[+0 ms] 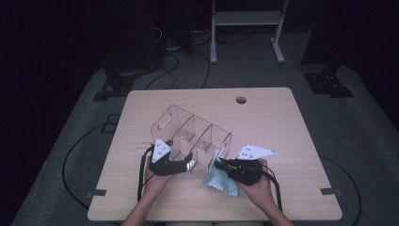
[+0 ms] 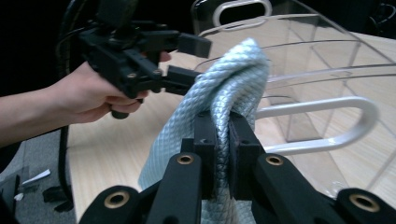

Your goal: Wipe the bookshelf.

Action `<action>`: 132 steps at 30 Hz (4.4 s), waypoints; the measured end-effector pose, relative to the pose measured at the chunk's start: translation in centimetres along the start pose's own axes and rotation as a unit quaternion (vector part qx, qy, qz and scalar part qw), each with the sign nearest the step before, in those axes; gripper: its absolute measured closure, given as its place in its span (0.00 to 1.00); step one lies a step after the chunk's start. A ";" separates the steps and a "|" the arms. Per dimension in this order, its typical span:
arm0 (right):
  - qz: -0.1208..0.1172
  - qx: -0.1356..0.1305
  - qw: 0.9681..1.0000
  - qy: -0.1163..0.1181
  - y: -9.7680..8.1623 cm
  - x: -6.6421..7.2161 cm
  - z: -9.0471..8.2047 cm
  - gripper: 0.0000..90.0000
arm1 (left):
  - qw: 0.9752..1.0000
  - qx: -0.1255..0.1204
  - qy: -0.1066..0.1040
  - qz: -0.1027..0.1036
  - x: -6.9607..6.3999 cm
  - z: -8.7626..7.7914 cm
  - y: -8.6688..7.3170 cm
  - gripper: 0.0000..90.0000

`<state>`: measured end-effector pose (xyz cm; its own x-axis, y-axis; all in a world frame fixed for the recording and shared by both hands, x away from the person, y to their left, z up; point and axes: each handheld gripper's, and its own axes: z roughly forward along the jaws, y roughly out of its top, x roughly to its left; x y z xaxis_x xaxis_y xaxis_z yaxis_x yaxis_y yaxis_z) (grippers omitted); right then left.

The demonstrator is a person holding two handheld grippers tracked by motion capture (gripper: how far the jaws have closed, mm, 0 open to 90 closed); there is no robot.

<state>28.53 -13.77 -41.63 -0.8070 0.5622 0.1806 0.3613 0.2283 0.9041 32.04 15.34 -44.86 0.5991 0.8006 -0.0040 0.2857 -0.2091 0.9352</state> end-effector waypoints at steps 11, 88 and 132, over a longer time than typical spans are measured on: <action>-0.006 0.003 1.000 0.002 -0.3 0.7 0.5 0.93 | 1.000 0.000 0.006 -0.002 0.2 0.3 0.1 0.09; 0.011 0.046 0.999 0.010 -3.9 0.4 3.2 0.92 | 1.000 -0.003 0.003 -0.011 0.8 0.2 0.0 0.08; 0.072 0.017 0.995 -0.068 -3.6 -5.6 0.6 0.92 | 0.998 -0.002 -0.057 0.021 0.3 -1.1 -0.3 0.08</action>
<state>32.04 -17.21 -46.13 -0.6755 0.6935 0.2505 0.4861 0.1635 0.8585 31.33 16.26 -44.81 0.6914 0.7225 -0.0045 0.2554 -0.2385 0.9370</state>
